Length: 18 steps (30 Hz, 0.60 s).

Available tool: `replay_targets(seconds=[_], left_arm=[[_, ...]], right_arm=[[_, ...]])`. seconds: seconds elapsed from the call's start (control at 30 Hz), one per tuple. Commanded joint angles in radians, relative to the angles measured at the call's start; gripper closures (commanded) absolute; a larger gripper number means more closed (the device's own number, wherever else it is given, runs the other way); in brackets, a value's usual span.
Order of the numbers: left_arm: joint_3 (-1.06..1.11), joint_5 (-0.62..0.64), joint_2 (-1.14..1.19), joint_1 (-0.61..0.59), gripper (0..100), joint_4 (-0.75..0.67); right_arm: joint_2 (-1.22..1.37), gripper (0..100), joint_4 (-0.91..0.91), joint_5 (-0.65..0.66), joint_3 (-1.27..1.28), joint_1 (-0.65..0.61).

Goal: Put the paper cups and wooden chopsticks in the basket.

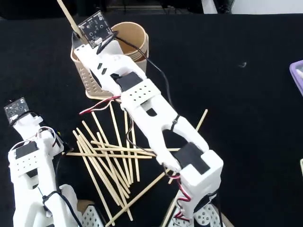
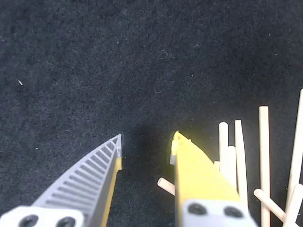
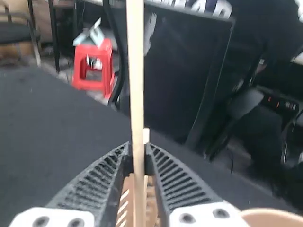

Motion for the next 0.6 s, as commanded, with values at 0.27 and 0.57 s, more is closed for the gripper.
replay_targets(seconds=[0.27, 0.57], left_arm=[[-0.004, 0.011, -0.005, -0.013, 82, -0.012], [-0.007, 0.005, -0.005, -0.013, 82, -0.011]], right_arm=[[-0.303, 80.5, 0.321, -0.006, -0.044, -0.008], [-0.734, 82.1, 0.672, -0.002, -0.047, -0.005]])
